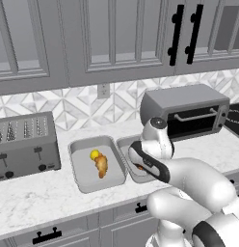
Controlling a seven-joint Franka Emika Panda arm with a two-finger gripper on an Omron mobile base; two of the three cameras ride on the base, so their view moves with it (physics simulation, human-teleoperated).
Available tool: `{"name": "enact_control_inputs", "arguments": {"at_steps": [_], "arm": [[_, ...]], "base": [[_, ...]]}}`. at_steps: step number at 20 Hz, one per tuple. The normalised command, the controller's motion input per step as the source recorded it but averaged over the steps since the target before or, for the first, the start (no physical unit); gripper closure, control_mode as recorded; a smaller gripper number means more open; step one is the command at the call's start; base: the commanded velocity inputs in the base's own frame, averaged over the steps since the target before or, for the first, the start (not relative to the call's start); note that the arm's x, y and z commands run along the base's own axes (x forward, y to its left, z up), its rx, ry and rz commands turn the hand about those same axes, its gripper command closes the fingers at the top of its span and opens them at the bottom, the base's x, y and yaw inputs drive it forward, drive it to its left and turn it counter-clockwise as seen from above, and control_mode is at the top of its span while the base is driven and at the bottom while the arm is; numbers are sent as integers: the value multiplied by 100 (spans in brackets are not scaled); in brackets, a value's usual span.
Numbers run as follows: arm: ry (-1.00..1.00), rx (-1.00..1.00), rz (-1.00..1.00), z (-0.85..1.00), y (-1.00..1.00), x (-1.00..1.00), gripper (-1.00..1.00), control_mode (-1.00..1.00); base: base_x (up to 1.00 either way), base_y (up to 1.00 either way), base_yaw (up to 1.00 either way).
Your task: Place one lemon and one chicken drumstick in each tupperware on the nearby counter, to pack two identical lunches.
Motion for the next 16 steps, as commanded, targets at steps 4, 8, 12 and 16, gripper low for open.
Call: {"name": "enact_control_inputs", "arguments": {"at_steps": [4, 8, 12, 16], "arm": [[0, 0, 0, 0, 0, 2, -100, -100], [-1, -2, 0, 22, 0, -22, -100, -100], [-1, -1, 0, 53, 0, -78, -100, -100], [-2, -7, 0, 56, 18, -97, -100, -100]], "base": [[0, 0, 0], [0, 0, 0], [0, 0, 0], [0, 0, 0]]}}
